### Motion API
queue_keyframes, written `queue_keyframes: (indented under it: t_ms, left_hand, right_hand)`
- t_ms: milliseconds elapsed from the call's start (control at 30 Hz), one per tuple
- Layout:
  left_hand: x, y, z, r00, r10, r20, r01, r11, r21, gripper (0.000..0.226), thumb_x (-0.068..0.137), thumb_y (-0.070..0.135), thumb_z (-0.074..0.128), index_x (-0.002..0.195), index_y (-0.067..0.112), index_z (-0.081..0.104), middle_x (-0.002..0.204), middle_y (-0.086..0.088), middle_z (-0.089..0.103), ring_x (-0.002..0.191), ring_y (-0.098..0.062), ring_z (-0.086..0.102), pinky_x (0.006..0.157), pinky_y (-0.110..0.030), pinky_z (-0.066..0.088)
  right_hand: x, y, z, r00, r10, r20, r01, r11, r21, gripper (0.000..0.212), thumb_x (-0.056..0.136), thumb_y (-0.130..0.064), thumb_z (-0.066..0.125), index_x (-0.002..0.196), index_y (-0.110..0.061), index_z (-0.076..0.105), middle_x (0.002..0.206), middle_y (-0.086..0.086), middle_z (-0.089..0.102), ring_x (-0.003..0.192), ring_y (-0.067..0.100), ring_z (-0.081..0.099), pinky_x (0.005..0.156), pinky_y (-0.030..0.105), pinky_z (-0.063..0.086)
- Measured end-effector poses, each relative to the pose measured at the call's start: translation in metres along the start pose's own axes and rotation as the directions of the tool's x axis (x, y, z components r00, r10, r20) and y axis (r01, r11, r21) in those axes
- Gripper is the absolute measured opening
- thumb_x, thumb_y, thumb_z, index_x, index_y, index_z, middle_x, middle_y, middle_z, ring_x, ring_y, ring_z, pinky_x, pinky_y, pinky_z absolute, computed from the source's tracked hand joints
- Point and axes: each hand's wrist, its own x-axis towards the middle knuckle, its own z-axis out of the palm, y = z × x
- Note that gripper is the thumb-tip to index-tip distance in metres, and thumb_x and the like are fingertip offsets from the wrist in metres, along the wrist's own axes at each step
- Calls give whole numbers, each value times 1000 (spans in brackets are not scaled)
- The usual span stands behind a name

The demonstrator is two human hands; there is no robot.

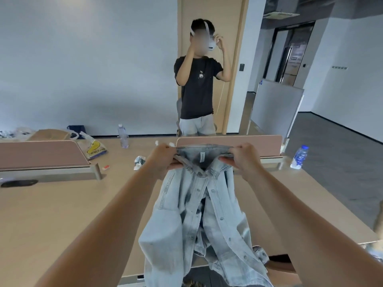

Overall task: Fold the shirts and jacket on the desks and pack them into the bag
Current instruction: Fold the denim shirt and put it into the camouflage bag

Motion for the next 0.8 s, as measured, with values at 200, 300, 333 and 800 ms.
queue_keyframes:
  t_ms: [200,300,333,800]
  left_hand:
    - [-71,62,29,926,331,-181,-335,942,9,25,81,-4,57,70,12,42,74,-9,42,67,-20,46,58,-30,45]
    - [-104,94,38,863,451,-229,-465,885,-8,28,91,-10,52,77,12,43,77,-7,43,71,-20,53,60,-21,52]
    - [-112,102,40,854,468,-225,-492,869,-60,25,91,-11,54,82,10,45,81,-9,47,76,-20,57,66,-21,55]
    - [-117,153,42,813,582,0,-579,808,-110,35,80,-10,54,109,8,50,111,-19,61,108,-29,63,106,-41,48]
  right_hand:
    - [-37,-66,-32,987,-157,18,143,938,316,18,89,6,62,82,-6,50,87,13,66,81,20,74,88,42,60]
    - [-56,-96,-46,963,-270,-1,255,906,338,22,86,3,63,72,-10,52,79,7,60,85,23,70,92,46,58]
    - [-61,-104,-49,951,-310,1,293,898,327,21,84,-3,65,72,-14,54,78,5,61,86,25,70,92,48,58]
    - [-58,-147,-39,823,-520,-230,560,811,167,20,92,-6,58,74,-13,53,99,15,70,95,33,68,79,42,55]
